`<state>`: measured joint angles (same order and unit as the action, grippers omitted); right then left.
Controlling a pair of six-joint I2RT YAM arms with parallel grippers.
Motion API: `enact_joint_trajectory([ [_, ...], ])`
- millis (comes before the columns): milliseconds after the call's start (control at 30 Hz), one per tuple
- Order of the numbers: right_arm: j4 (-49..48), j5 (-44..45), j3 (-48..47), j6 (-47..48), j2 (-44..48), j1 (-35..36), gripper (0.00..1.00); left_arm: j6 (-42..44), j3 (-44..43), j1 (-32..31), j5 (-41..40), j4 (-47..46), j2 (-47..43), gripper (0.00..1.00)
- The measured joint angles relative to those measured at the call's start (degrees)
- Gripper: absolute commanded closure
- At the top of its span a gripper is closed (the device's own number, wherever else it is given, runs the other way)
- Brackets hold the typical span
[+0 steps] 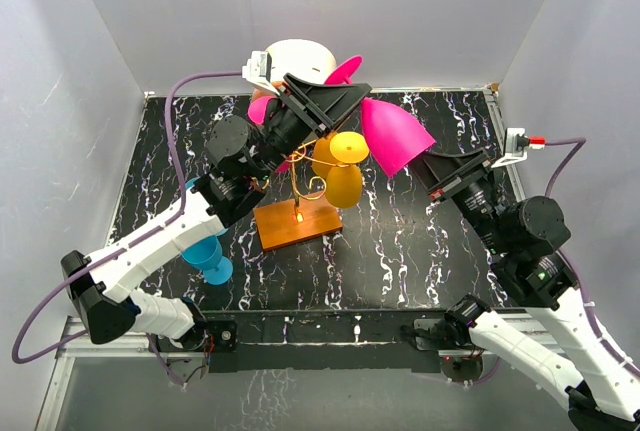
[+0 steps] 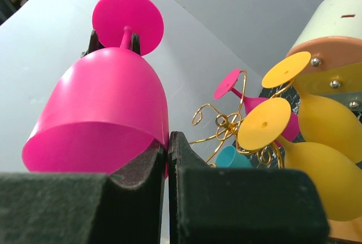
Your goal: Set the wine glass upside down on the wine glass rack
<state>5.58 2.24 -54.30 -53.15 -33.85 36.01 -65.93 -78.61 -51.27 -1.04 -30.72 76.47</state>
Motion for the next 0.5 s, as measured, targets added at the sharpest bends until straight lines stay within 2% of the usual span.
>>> enact_joint_trajectory([
  [233,-3.9,0.5,0.3,-0.1,-2.5,0.0,1.00,-0.5,0.4,0.2,-0.8,0.1,-0.4,0.81],
  [367,-4.3,-0.1,0.3,0.0,-2.9,0.0,1.00,-0.1,0.4,0.2,-1.5,0.4,-0.4,1.00],
  [433,-4.1,-0.3,0.3,0.1,-2.6,0.0,1.00,0.2,0.4,0.1,-1.5,0.4,-0.8,1.00],
  [467,-4.1,-0.5,0.3,0.1,-2.4,0.0,0.99,0.5,0.4,0.1,-1.5,0.7,-1.1,1.00],
  [500,-4.0,-0.8,0.3,0.1,-2.1,0.0,0.86,0.9,0.4,0.1,-1.4,0.9,-1.4,1.00],
])
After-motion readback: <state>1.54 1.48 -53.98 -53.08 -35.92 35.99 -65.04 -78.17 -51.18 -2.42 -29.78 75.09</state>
